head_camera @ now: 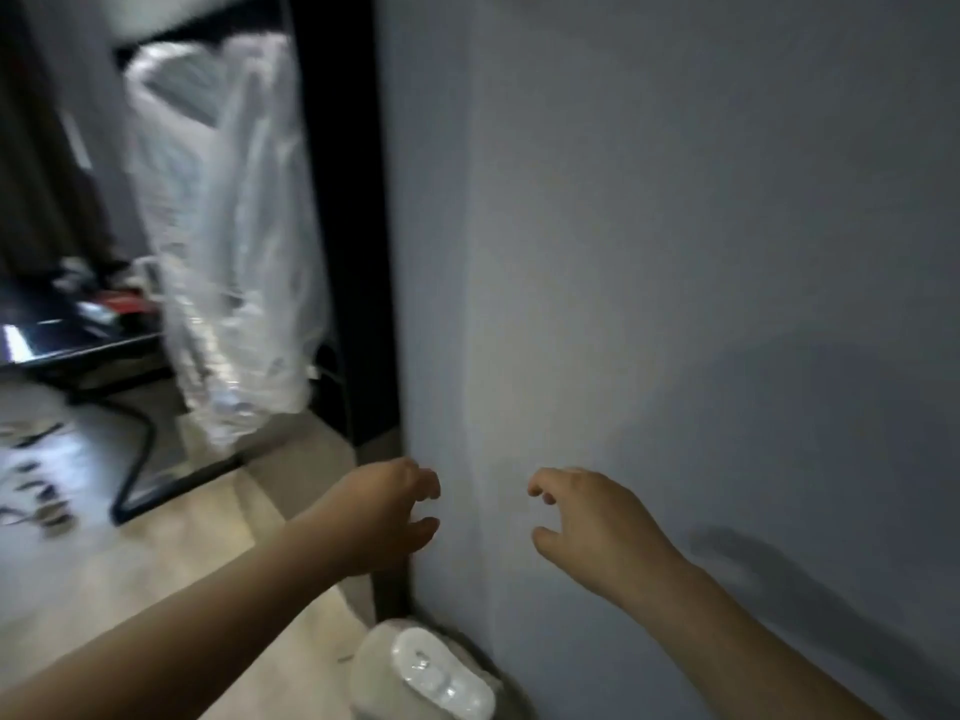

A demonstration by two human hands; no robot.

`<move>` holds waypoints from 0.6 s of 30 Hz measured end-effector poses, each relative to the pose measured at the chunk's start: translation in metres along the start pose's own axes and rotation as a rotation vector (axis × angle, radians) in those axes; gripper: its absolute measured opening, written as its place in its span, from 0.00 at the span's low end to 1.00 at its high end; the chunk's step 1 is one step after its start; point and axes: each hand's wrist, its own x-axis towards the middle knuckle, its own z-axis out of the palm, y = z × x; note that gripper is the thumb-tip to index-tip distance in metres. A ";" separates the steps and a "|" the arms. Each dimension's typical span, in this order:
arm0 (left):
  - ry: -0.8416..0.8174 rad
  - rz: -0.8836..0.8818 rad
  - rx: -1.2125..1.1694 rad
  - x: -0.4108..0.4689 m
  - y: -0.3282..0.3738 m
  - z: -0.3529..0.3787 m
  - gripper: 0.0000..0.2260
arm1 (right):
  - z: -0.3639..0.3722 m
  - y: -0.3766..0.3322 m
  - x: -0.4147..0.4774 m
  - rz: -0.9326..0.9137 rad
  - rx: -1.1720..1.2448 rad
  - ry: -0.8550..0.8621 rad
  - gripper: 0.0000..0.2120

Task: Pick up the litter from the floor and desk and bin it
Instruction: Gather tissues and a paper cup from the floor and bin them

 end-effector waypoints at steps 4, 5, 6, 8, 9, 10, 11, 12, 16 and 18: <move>0.025 -0.233 0.046 -0.091 -0.118 -0.034 0.15 | 0.036 -0.127 0.062 -0.229 0.033 -0.076 0.19; 0.038 -0.282 0.047 -0.115 -0.147 -0.039 0.15 | 0.046 -0.162 0.074 -0.275 0.046 -0.093 0.19; 0.041 -0.330 0.043 -0.139 -0.174 -0.043 0.16 | 0.057 -0.196 0.086 -0.318 0.048 -0.107 0.19; 0.037 -0.428 0.025 -0.183 -0.222 -0.050 0.16 | 0.080 -0.260 0.109 -0.383 0.067 -0.142 0.19; 0.036 -0.472 0.014 -0.204 -0.245 -0.051 0.16 | 0.092 -0.290 0.120 -0.403 0.086 -0.163 0.18; 0.034 -0.519 -0.001 -0.224 -0.268 -0.052 0.16 | 0.104 -0.319 0.129 -0.426 0.092 -0.180 0.17; 0.030 -0.570 -0.019 -0.244 -0.290 -0.052 0.15 | 0.115 -0.346 0.137 -0.457 0.085 -0.192 0.16; 0.022 -0.622 -0.035 -0.262 -0.311 -0.051 0.15 | 0.126 -0.371 0.145 -0.484 0.076 -0.204 0.17; 0.027 -0.748 -0.072 -0.311 -0.379 -0.045 0.15 | 0.164 -0.450 0.175 -0.566 0.080 -0.275 0.18; 0.032 -0.782 -0.088 -0.321 -0.406 -0.039 0.15 | 0.180 -0.478 0.193 -0.608 0.056 -0.297 0.18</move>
